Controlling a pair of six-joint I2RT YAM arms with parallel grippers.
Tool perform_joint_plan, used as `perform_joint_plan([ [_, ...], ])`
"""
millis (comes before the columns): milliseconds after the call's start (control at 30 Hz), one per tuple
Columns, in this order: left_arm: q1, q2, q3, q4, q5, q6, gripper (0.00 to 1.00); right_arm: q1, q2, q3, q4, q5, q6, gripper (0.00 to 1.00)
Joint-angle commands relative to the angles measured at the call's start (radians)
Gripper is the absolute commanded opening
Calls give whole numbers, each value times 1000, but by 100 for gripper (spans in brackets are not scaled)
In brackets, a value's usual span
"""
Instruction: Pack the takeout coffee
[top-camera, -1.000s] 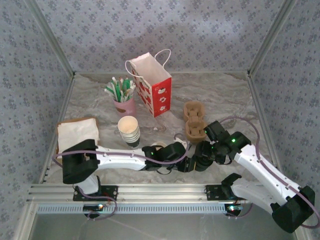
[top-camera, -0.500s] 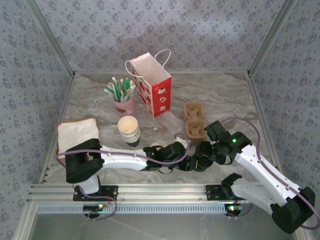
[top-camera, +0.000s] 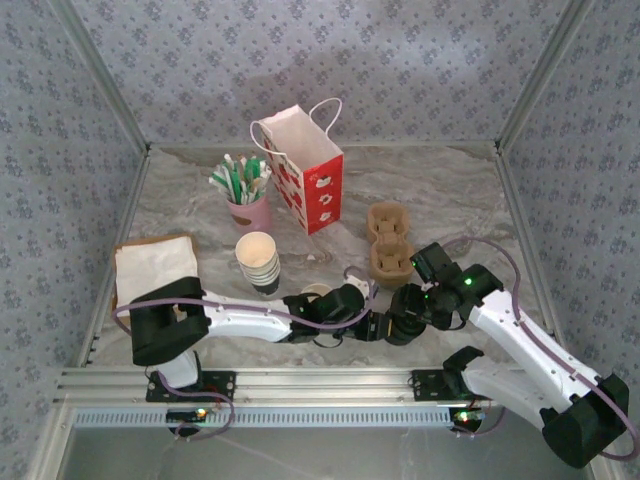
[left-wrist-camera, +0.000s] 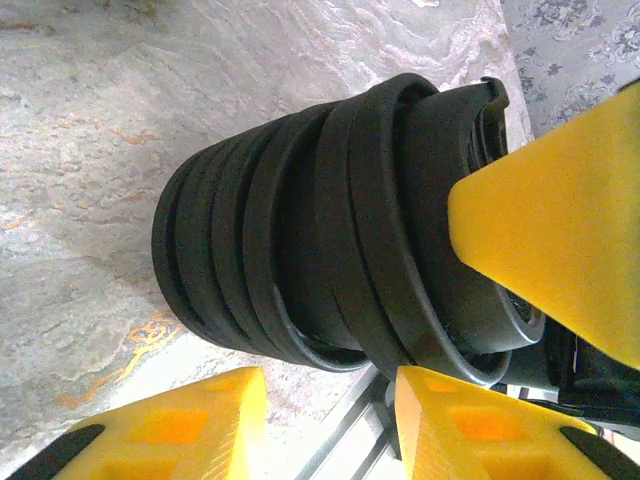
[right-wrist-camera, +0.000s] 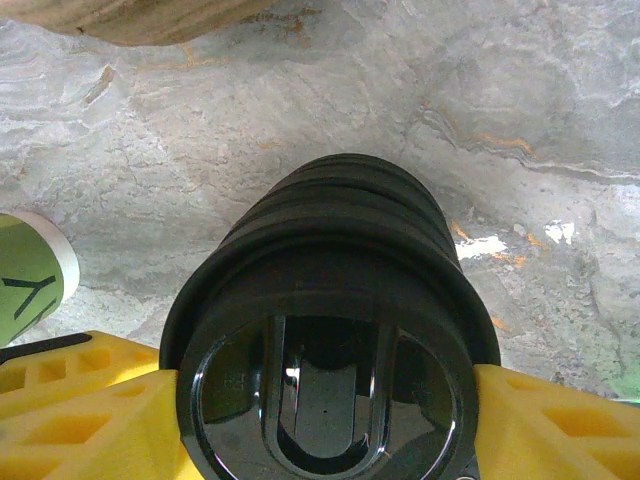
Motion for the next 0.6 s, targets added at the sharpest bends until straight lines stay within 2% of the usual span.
perform_joint_plan([
  [0, 7, -26, -4, 36, 15, -6, 39, -8, -12, -7, -21, -16, -15, 72],
  [567, 6, -52, -20, 57, 17, 2, 43, -25, -17, -16, -17, -35, -23, 72],
])
